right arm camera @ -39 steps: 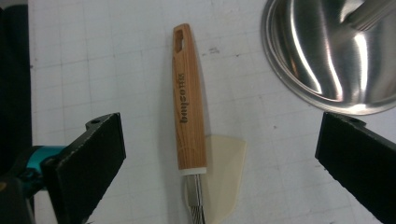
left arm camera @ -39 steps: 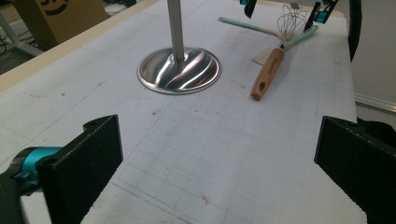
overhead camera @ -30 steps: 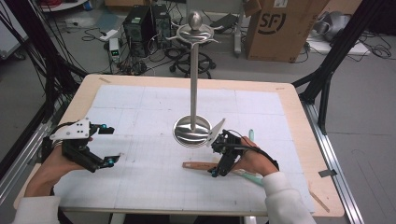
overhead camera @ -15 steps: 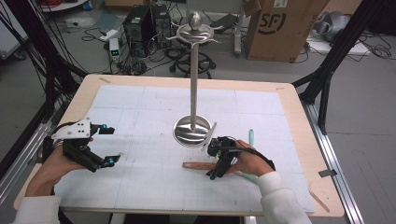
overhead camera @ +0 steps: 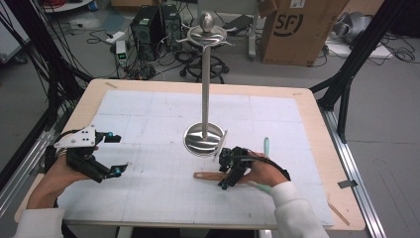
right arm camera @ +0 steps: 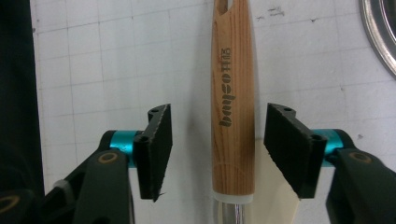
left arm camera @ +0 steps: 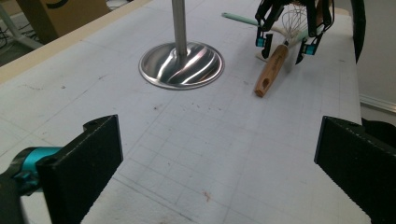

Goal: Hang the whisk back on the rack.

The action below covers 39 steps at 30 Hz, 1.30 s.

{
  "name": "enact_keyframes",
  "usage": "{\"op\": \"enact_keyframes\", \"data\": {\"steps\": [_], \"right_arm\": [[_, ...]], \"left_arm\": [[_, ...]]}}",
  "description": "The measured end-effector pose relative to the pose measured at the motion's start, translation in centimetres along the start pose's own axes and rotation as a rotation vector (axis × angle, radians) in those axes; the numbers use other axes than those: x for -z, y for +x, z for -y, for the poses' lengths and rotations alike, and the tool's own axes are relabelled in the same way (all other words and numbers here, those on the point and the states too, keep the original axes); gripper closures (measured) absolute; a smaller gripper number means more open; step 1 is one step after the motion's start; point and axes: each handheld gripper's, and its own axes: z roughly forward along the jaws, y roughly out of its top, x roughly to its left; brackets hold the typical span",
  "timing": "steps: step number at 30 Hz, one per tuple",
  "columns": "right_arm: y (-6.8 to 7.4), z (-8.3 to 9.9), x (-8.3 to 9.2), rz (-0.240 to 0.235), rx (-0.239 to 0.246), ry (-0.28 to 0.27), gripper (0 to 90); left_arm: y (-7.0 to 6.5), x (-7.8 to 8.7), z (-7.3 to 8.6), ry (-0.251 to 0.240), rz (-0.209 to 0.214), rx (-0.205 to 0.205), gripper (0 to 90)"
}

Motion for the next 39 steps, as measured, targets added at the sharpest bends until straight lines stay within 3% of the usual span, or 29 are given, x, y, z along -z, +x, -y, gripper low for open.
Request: {"op": "enact_keyframes", "data": {"steps": [5, 22, 31, 39], "right_arm": [[0.0, -0.1, -0.3, -0.003, 0.002, 0.018, 53.0], [0.1, -0.4, -0.7, -0.004, 0.025, 0.050, 68.2], [0.6, -0.6, -0.6, -0.013, 0.064, 0.065, 69.9], [0.7, -0.1, 1.1, -0.015, 0.059, -0.020, 70.0]], "left_arm": [[0.0, 0.0, 0.0, 0.003, 0.003, -0.001, 1.7], [0.1, -0.1, 0.0, 0.004, 0.001, 0.003, 1.7], [0.1, -0.2, 0.1, 0.007, 0.001, 0.006, 1.7], [0.1, -0.3, 0.1, 0.014, 0.002, 0.001, 1.7]]}}
